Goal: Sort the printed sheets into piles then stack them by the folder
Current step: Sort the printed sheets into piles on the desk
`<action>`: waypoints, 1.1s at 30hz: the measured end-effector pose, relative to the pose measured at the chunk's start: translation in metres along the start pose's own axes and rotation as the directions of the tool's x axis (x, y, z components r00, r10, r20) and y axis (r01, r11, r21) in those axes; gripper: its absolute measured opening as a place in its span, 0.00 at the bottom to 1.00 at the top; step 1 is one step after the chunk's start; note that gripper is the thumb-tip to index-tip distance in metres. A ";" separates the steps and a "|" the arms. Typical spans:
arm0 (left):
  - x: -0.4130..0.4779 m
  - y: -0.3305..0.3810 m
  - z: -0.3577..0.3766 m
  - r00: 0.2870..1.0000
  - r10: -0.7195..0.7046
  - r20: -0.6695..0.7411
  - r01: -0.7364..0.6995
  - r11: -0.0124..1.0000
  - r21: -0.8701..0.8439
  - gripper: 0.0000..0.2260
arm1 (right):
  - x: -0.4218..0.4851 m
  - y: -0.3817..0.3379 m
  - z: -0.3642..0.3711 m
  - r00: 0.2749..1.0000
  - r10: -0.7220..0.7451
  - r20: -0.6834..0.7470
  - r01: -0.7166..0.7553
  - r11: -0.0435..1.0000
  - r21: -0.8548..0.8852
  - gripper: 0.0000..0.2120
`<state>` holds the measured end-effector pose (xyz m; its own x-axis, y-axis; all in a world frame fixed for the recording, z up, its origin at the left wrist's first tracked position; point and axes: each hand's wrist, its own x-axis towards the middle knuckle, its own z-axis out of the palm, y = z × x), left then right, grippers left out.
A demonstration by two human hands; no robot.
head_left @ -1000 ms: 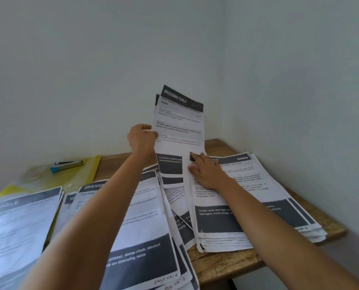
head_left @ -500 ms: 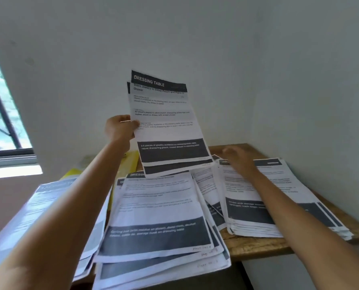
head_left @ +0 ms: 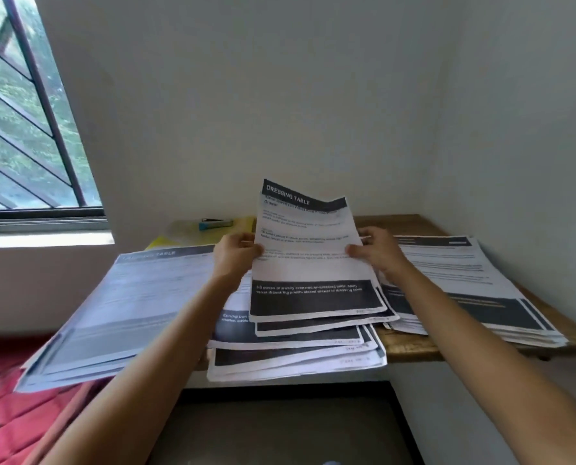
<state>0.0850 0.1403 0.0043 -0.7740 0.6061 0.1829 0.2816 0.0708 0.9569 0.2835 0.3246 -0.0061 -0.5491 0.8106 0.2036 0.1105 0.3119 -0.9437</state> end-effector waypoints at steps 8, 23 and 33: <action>-0.017 -0.020 0.009 0.981 0.185 -0.057 -0.170 0.963 0.207 0.14 | -0.007 0.017 0.003 0.979 -0.179 -0.095 0.156 0.965 -0.212 0.13; -0.025 -0.017 0.010 0.948 0.250 0.195 -0.317 0.789 0.526 0.19 | -0.001 0.022 0.004 0.962 -0.166 -0.216 0.107 0.960 -0.261 0.09; -0.024 -0.018 0.008 0.949 0.238 0.206 -0.312 0.789 0.530 0.18 | -0.001 0.021 0.007 0.963 -0.197 -0.183 0.143 0.952 -0.272 0.08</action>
<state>0.1028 0.1309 -0.0188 -0.5511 0.7552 0.3550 0.7643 0.2860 0.5780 0.2807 0.3265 -0.0277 -0.3995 0.8101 0.4292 0.2524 0.5473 -0.7980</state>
